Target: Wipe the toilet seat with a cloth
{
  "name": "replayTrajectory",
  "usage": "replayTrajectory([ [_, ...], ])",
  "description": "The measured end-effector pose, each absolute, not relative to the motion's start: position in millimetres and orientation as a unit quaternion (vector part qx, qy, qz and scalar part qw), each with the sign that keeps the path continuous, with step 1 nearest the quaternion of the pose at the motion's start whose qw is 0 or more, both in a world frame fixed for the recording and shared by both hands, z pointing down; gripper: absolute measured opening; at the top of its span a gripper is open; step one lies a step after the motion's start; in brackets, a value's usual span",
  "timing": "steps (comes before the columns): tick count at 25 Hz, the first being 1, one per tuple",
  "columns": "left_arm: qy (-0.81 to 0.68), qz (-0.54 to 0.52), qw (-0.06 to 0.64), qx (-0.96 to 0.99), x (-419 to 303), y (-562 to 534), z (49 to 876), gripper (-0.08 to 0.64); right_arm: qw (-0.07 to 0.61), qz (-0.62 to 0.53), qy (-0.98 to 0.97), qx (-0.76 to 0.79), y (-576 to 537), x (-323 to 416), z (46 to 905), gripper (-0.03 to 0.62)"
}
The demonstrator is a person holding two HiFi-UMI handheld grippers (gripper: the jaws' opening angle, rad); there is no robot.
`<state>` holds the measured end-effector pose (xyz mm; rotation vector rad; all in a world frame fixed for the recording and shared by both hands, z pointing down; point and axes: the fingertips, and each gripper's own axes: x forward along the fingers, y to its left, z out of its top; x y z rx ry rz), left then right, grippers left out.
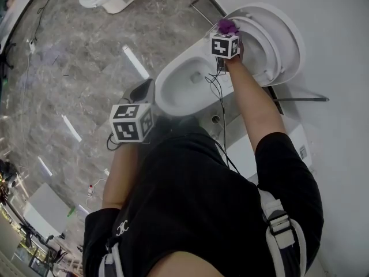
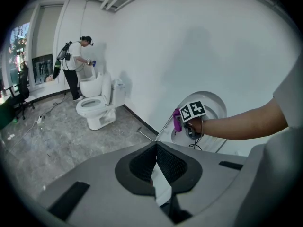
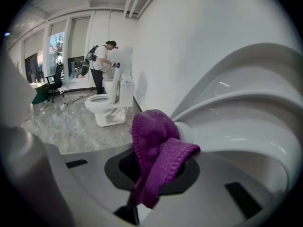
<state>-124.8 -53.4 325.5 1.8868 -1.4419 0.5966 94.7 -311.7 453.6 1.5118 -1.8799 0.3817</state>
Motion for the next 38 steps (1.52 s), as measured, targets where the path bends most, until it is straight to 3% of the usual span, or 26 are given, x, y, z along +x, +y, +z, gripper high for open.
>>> replayTrajectory([
  [10,-0.543,0.240,0.352,0.724,-135,-62,342,0.000,0.310,0.228,-0.685,0.619,-341,91,467,0.054],
  [30,-0.522,0.264,0.377,0.718,-139,-73,423,0.000,0.367,0.210,-0.681,0.598,-343,67,594,0.054],
  [38,-0.510,0.263,0.382,0.725,-139,-73,430,0.000,0.379,0.217,-0.695,0.572,-311,53,606,0.054],
])
